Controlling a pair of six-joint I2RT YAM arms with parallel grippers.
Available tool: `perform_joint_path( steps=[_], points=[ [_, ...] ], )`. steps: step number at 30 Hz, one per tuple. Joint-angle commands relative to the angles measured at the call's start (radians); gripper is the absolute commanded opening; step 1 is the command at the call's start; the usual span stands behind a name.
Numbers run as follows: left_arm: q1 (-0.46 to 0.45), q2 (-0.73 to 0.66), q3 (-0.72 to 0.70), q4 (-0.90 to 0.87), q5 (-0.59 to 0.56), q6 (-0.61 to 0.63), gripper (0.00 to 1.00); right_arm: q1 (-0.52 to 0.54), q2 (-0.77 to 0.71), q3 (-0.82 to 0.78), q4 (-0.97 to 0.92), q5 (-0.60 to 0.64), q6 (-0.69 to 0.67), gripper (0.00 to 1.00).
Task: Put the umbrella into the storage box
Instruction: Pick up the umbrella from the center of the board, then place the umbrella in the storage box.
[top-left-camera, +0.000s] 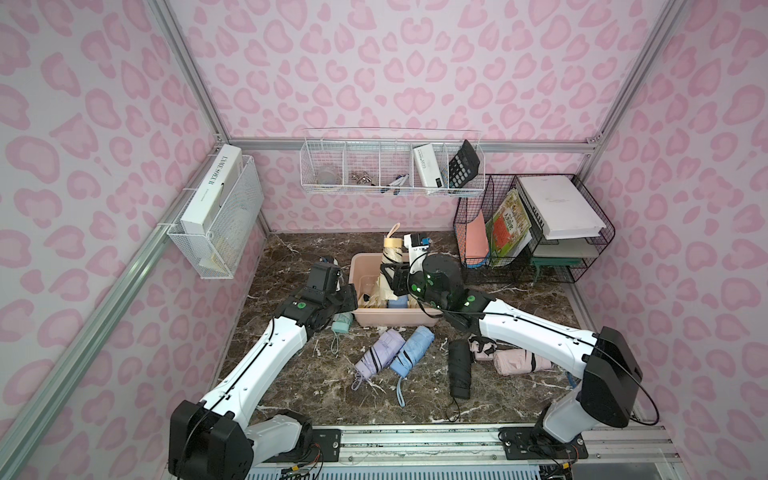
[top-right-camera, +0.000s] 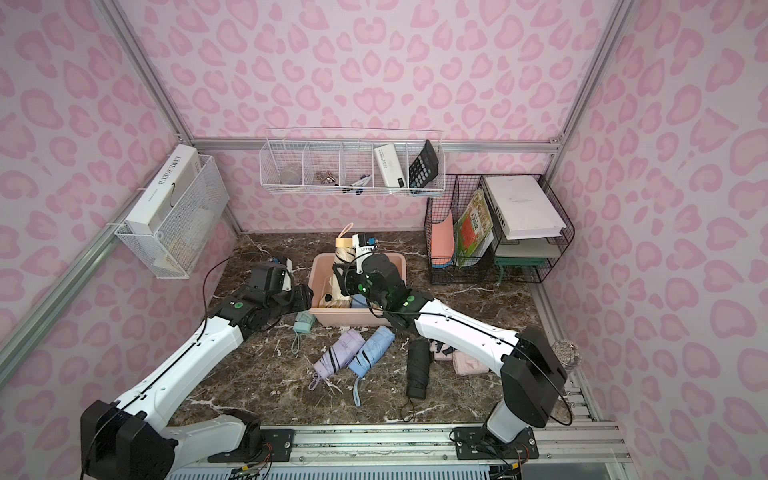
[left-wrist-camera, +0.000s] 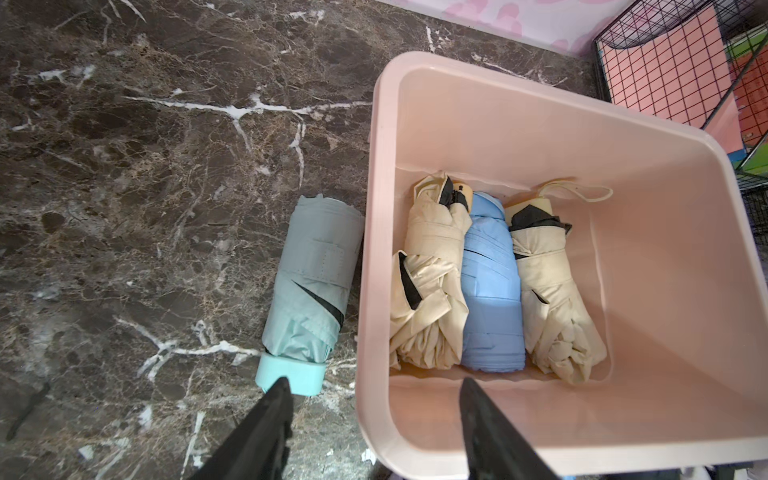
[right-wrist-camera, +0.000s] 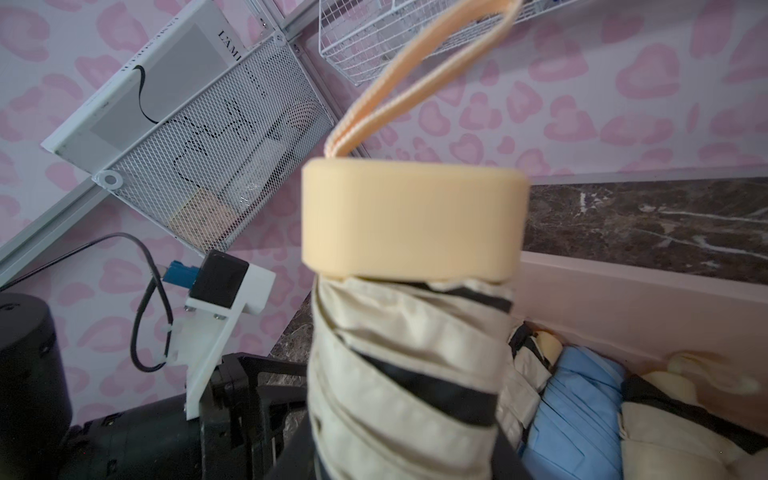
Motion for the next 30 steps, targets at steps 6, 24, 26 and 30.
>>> perform_joint_path(
  steps=[6,24,26,30],
  points=[
    [0.003,0.05,0.014,-0.021,0.011,0.009,0.61,-0.032,0.164,0.18,-0.063,-0.068,0.104,0.14],
    [0.004,0.142,0.063,-0.048,0.053,0.034,0.4,-0.062,0.451,0.342,-0.141,-0.171,0.196,0.12],
    [0.004,0.144,0.06,-0.042,0.055,0.032,0.39,-0.065,0.477,0.357,-0.142,-0.172,0.197,0.13],
    [0.004,0.154,0.062,-0.042,0.062,0.033,0.36,-0.067,0.521,0.37,-0.131,-0.191,0.227,0.13]
  ],
)
